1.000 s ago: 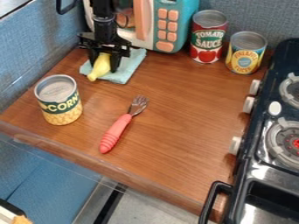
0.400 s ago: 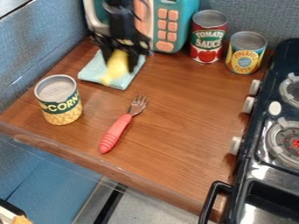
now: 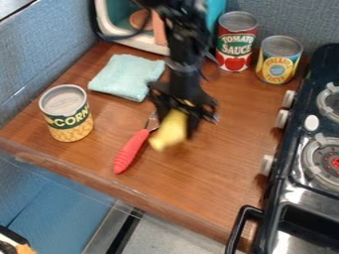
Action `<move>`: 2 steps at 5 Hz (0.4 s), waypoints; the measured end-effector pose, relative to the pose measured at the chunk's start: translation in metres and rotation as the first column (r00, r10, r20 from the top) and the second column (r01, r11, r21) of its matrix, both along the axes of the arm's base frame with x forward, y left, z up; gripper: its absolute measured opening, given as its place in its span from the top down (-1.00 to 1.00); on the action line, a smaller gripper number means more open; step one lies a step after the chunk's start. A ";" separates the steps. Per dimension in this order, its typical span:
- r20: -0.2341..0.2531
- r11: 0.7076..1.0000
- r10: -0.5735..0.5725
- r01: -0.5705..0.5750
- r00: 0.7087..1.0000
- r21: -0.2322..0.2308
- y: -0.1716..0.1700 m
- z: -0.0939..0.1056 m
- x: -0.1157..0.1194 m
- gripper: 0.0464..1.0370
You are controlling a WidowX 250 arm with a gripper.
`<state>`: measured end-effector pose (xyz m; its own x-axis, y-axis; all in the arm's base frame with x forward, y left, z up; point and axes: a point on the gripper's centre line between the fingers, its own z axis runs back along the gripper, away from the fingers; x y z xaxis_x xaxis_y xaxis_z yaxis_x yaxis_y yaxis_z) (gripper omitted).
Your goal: Moved the banana to the bottom right side of the table
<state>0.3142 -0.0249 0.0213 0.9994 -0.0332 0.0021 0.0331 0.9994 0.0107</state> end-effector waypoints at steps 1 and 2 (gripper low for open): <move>-0.042 1.000 -0.020 0.020 0.999 0.005 -0.013 -0.012 -0.018 -0.10; -0.061 1.000 -0.019 0.020 0.998 0.012 -0.013 -0.013 -0.038 -0.10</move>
